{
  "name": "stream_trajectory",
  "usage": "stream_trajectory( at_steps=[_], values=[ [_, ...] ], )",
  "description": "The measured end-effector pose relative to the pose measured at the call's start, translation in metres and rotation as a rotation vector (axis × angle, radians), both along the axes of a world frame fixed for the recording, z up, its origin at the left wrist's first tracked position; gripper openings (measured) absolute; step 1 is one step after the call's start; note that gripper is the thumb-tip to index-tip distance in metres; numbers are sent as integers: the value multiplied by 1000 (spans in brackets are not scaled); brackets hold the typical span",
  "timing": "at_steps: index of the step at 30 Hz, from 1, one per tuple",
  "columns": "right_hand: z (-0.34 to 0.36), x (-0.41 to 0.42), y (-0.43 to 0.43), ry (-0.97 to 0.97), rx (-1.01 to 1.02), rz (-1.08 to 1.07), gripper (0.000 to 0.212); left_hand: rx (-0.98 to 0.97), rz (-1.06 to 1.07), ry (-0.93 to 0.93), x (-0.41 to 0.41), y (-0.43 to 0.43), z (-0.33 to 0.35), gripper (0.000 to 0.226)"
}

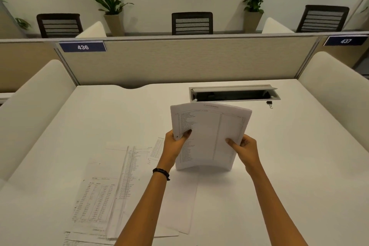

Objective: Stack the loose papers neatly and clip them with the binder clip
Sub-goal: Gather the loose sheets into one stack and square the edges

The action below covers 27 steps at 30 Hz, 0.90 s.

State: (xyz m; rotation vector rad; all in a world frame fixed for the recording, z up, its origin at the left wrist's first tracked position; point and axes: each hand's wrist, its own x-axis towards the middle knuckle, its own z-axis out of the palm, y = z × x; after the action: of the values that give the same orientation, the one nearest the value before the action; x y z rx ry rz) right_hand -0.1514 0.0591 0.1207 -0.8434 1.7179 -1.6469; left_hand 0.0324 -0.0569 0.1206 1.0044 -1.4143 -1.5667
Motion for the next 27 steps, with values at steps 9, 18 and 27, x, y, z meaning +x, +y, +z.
stream_trajectory(
  at_steps=[9,18,27],
  values=[
    [-12,-5,3,-14,-35,-83,19,-31,-70,-190,13,-12,-41,43],
    [-59,-1,14,-84,159,-236,49,-344,-14,-630,44,-17,-94,32],
    [-106,-6,34,-13,292,-250,51,-427,-248,-1035,92,-25,-131,79]
  ],
)
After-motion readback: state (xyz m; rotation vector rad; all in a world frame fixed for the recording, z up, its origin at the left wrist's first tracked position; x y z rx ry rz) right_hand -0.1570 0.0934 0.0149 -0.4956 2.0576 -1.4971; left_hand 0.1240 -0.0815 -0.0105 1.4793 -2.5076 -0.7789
